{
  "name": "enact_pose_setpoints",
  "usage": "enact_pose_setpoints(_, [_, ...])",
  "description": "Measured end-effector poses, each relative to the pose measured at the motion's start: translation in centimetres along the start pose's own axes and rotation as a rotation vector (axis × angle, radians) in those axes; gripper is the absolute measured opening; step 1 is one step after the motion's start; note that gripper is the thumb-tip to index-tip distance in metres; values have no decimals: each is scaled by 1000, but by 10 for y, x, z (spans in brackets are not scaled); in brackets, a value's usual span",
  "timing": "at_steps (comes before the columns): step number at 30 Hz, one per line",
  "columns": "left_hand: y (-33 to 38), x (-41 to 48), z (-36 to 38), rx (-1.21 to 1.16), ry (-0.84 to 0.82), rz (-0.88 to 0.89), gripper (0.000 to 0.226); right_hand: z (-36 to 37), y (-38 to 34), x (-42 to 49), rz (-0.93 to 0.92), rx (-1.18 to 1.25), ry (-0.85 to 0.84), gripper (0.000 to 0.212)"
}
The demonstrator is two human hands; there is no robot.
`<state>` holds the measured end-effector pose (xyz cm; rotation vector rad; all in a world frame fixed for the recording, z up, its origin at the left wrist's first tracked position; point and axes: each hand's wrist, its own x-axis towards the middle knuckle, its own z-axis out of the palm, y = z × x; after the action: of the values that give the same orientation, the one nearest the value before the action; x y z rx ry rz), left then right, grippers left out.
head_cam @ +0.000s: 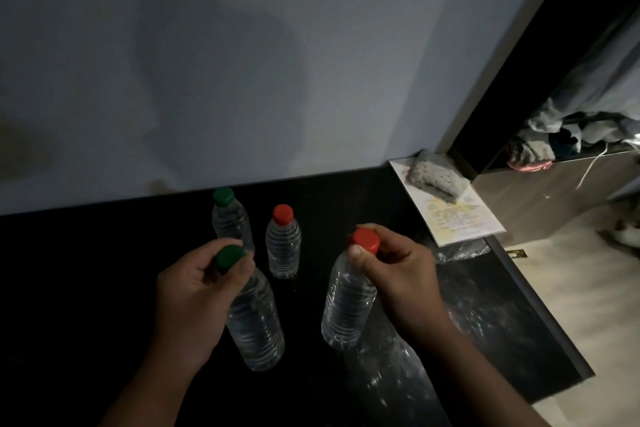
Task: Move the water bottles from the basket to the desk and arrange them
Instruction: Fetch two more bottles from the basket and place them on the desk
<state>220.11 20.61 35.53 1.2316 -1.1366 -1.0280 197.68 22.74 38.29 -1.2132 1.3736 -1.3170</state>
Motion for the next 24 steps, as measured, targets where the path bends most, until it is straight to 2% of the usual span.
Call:
enact_pose_setpoints(4, [-23,3,5,-44,-9,97,19,0,24,5,-91,22,67,11])
enact_pose_setpoints(11, [-76,-2,-5,-162,-50,247,62,0,69,-9,-329,46,130,20])
enact_pose_setpoints(13, [-86,-6,-7,-172,-56,283,66,5,79,-19,-368,41,159,21])
enact_pose_setpoints(16, [-93,-20,-9,-159,-57,378,55,10,87,-36,-440,36,179,13])
enact_pose_setpoints(19, [-94,-38,-12,-188,-72,433,33,17,83,-61,-479,99,212,18])
enact_pose_setpoints(24, [-89,-61,-23,-204,-20,440,33,28,73,-103,-497,96,223,9])
